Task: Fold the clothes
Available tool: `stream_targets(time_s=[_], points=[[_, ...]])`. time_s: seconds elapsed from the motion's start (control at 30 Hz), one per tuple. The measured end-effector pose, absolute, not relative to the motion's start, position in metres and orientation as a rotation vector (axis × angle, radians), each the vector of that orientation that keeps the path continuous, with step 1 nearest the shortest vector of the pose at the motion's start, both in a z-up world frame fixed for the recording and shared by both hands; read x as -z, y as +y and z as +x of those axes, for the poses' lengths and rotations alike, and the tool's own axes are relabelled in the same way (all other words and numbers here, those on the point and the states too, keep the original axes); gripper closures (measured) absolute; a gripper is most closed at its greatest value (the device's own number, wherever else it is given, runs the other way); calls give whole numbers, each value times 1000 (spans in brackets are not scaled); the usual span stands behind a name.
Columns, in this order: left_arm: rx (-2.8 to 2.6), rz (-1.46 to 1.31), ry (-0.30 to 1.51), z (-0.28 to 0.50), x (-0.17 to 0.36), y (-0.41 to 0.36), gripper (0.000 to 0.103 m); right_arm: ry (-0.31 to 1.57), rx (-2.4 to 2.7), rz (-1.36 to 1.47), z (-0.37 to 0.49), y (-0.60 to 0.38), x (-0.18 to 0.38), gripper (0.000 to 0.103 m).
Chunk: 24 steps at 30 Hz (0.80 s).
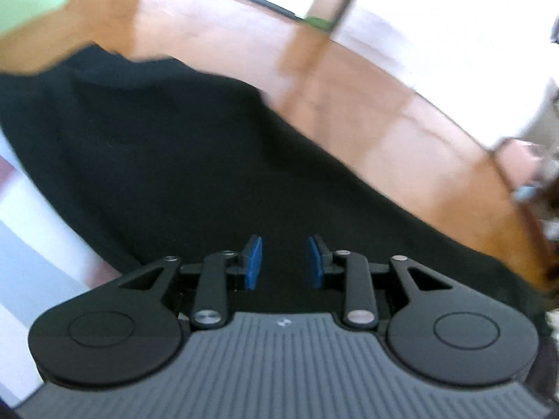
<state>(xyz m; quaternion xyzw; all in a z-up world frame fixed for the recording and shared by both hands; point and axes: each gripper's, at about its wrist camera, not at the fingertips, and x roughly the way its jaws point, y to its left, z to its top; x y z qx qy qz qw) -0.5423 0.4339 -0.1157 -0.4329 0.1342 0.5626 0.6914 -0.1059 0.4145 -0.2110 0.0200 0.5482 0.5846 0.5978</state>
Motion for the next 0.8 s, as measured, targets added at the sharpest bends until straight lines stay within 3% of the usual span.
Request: stream_targets(time_s=[0.13,0.3,0.43,0.6,0.67,0.8], points=[[-1035,-1078,291,-491,131,418,74,1392,-1193,351,-96,425,237,21],[-1020,-973,531,-447,156,427,74,1506,-976,517,-107,433,273,21],[-1052,-819,611,-440,160,430,88,1453,-1030,414,-120,437,264,20],[-1102,-693,623,-434,159,439,88,1361,-1006,366,-113,453,264,19],[-1100,-693,626,-434,158,440,88,1380,-995,427,-111,456,268,10],[-1076,-742,588,-452,157,452,88,1337,-992,417,-114,466,266,8]])
